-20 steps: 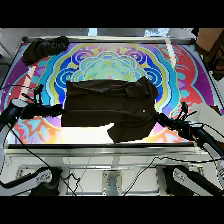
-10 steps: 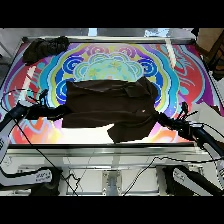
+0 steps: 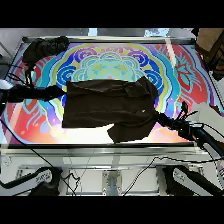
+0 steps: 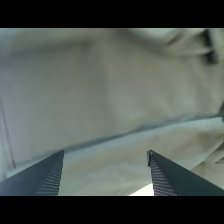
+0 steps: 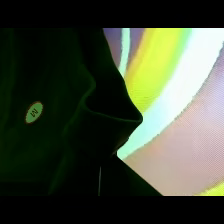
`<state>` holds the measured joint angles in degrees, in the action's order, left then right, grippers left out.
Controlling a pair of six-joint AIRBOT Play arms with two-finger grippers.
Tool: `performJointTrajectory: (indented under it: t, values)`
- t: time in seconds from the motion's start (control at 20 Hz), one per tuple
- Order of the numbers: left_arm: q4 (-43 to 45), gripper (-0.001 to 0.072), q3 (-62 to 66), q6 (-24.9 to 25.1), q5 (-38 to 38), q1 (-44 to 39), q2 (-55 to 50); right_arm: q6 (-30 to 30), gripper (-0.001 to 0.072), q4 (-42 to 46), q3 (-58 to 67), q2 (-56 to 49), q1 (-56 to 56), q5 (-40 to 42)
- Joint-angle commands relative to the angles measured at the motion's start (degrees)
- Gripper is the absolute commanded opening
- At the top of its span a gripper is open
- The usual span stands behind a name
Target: Fold the shirts.
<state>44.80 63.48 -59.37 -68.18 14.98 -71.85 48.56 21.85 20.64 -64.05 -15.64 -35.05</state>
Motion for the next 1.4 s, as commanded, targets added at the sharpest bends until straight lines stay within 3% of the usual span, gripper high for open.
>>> performJointTrajectory:
  t: [0.0,0.15,0.35,0.7,1.25,1.35]
  values:
    - [5.20,0.0557,3.69,-1.11,-7.30,0.50,4.57,-0.42,0.0023,-0.02,0.02,-0.04,0.02,-0.17]
    - [6.51,0.0556,1.38,-1.51,-14.36,3.93,4.48,-0.46,0.0023,-0.02,0.02,-0.04,0.02,-0.17]
    - [6.82,0.0556,-9.20,-1.55,-13.53,9.44,4.48,-0.61,0.0023,-0.02,0.02,-0.04,0.02,-0.15]
    - [7.52,0.0558,-27.06,0.70,0.07,10.36,4.39,-0.59,0.0023,-0.09,0.02,-0.04,0.02,-0.17]
    - [6.73,0.0552,-28.26,0.94,10.60,10.34,-3.82,-0.61,0.0023,-1.77,0.02,-0.04,0.02,-0.44]
    - [5.03,0.0487,-28.26,1.05,12.02,10.32,-4.13,-0.59,0.0023,-1.79,0.02,-0.04,0.02,-0.44]
